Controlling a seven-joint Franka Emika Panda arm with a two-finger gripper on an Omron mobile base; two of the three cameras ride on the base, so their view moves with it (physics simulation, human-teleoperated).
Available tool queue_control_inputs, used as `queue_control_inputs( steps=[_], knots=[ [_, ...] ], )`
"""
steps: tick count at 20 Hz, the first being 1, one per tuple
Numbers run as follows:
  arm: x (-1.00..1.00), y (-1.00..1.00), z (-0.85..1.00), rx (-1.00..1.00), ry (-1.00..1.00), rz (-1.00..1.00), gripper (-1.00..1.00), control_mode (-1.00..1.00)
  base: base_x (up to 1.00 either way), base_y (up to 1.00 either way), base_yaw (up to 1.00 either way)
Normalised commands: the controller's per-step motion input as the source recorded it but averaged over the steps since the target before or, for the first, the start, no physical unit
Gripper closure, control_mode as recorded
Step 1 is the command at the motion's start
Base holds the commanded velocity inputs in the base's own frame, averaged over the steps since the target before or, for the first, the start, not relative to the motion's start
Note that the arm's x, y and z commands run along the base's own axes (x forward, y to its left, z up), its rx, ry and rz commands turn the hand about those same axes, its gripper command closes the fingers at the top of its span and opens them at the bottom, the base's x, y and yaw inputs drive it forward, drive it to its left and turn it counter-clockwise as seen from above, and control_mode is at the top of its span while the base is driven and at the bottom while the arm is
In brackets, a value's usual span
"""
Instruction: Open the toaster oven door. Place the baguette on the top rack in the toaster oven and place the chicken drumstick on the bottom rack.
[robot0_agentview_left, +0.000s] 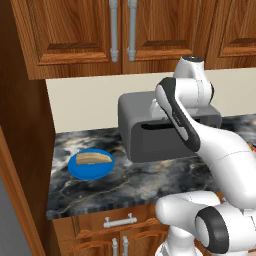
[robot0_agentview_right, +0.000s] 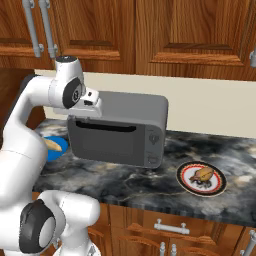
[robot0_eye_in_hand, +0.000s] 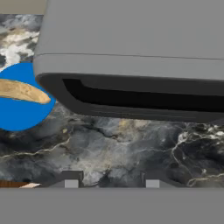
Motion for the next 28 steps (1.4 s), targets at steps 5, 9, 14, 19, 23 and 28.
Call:
queue_control_inputs(
  steps=[5,9,14,19,23,28],
  knots=[
    [-0.21,-0.37,0.0,0.11,-0.04,0.0,-1.0,-1.0,0.0,0.0,0.0],
    [-0.6,-0.49,-0.17,0.22,-0.15,-0.11,-1.0,-1.0,0.0,0.0,0.0],
    [-0.7,-0.35,-0.52,0.31,-0.23,-0.18,-1.0,-1.0,0.0,0.0,0.0],
    [-0.17,-0.16,-0.35,0.12,-0.02,-0.12,-1.0,-1.0,0.0,0.0,0.0],
    [0.03,0.0,-0.06,0.18,-0.08,-0.26,-1.0,-1.0,0.0,0.0,0.0],
    [0.07,-0.16,-0.1,0.63,-0.06,-0.11,-1.0,-1.0,0.0,0.0,0.0]
  ],
)
